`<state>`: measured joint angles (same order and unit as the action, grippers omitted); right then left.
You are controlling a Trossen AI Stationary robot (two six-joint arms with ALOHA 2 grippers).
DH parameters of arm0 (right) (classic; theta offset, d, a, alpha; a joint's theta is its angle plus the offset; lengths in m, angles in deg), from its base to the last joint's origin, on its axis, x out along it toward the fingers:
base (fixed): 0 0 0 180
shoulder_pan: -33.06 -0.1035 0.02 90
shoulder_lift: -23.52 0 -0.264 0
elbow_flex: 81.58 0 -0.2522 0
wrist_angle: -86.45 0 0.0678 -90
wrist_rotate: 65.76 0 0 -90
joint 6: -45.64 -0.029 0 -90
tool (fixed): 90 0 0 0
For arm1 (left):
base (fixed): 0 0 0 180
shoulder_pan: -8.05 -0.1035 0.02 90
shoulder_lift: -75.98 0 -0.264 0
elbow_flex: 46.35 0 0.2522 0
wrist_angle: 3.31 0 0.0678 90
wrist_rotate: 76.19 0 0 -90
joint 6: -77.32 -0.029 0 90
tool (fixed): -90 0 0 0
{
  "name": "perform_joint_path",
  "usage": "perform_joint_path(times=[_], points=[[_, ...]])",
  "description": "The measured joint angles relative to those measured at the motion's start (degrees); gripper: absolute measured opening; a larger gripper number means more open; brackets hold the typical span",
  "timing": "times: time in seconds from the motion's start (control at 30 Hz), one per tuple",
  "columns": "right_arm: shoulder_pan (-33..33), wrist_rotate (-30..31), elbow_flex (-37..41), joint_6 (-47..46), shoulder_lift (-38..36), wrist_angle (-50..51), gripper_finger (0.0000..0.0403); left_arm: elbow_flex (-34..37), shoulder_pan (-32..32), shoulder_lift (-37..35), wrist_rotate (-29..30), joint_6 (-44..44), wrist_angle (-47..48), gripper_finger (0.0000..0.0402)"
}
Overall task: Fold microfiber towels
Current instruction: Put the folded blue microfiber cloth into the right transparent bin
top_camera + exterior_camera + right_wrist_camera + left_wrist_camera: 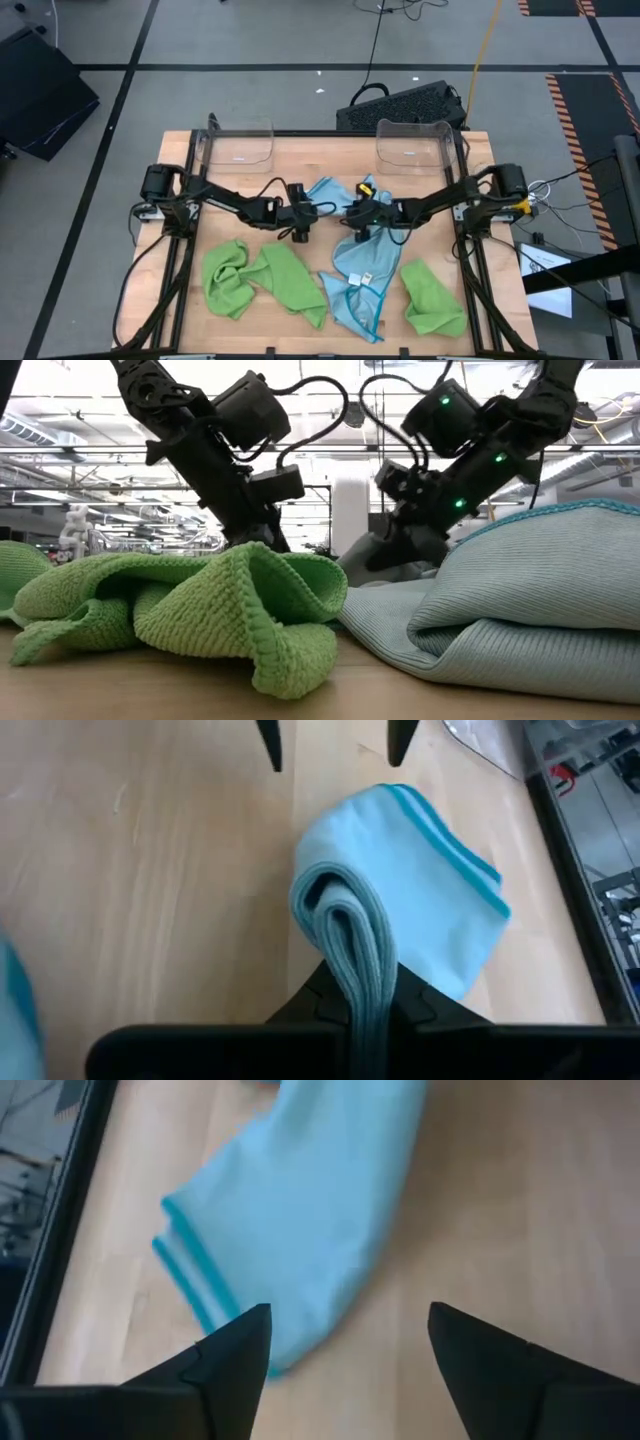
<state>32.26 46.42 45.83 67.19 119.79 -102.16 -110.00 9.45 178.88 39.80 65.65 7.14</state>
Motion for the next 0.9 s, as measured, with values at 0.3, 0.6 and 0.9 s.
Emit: perform_joint_path(times=[0.3,0.6,0.9], points=[[1.1,-1.7,6.5,-2.3,-9.8,0.2,0.0006,0.0,-2.0,0.8,-6.3,-1.3,-12.2,0.0259],[1.6,-3.0,8.0,-2.8,-14.8,0.5,0.0006,0.0,-2.7,7.0,-9.4,-11.3,-22.7,0.0282],[3.1,-3.0,8.0,-2.8,-19.2,3.5,0.0006,0.0,-5.4,8.4,-2.1,-11.5,-23.4,0.0282]])
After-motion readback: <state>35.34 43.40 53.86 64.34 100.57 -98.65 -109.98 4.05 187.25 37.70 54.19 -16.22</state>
